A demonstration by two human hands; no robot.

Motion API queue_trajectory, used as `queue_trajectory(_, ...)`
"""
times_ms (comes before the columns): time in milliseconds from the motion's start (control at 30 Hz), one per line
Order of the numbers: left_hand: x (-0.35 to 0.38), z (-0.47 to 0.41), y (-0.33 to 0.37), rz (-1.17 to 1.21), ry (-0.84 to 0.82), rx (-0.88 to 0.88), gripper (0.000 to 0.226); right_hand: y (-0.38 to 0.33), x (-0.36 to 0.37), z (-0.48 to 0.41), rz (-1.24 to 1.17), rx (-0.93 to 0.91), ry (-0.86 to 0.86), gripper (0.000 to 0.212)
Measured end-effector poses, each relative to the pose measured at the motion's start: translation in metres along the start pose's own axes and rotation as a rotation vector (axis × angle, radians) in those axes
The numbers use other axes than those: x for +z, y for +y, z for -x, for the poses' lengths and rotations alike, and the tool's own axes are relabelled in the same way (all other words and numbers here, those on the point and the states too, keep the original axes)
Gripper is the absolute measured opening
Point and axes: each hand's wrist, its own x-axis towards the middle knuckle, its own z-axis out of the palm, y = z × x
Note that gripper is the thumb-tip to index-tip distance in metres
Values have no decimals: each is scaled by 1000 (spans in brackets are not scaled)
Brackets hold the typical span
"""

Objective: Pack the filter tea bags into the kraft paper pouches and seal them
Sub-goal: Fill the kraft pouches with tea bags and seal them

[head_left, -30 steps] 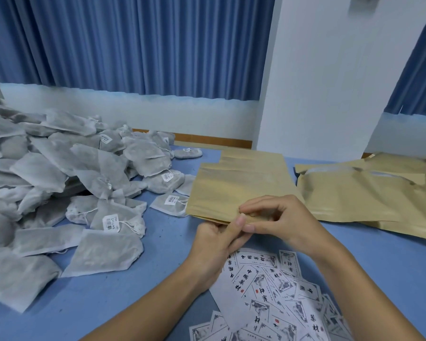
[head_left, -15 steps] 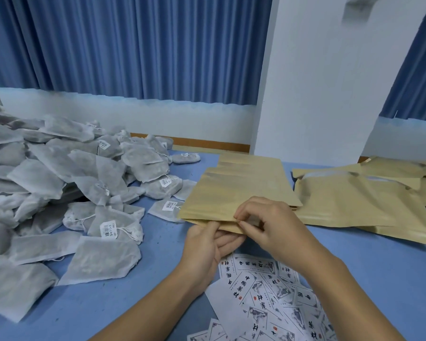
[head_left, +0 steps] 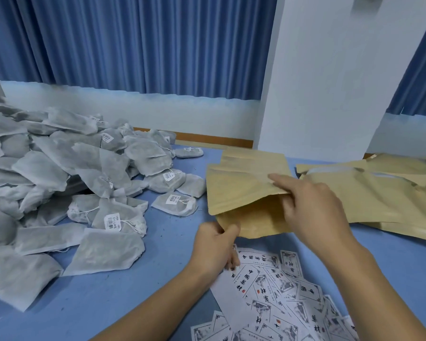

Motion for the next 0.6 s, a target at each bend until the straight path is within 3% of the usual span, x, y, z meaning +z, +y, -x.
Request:
queue_trajectory(67,-2,-1,1,-48,248,202,44,-7,5,2,123,-24,-37,52)
queue_trajectory(167,-16,0,10,-358,541,845,41,-19,11,3,262,-14,-43,50)
queue_trajectory(233,-24,0,14,-639,530,1312,24,-23,12,3,324,-3,-36,46)
queue_trajectory(300,-25,2,20,-821,379,1495,21,-26,12,4,351,-9,-22,44)
queue_trajectory(333,-23,3,24,-904,244,1460,19,-27,13,4,352,-13,-10,45)
queue_trajectory(400,-14,7,31,-1078,0,1154,18,-28,13,4,339,-37,11,49)
queue_trajectory(467,-1,-2,37,-1107,-77,804,21,-29,12,6,313,-64,10,53)
queue_trajectory(500,4,-11,44,-1121,-88,709,27,-29,11,7,302,-86,-2,55)
queue_trajectory(600,20,-38,59,-1326,-183,670,43,-33,8,9,278,-147,-2,60)
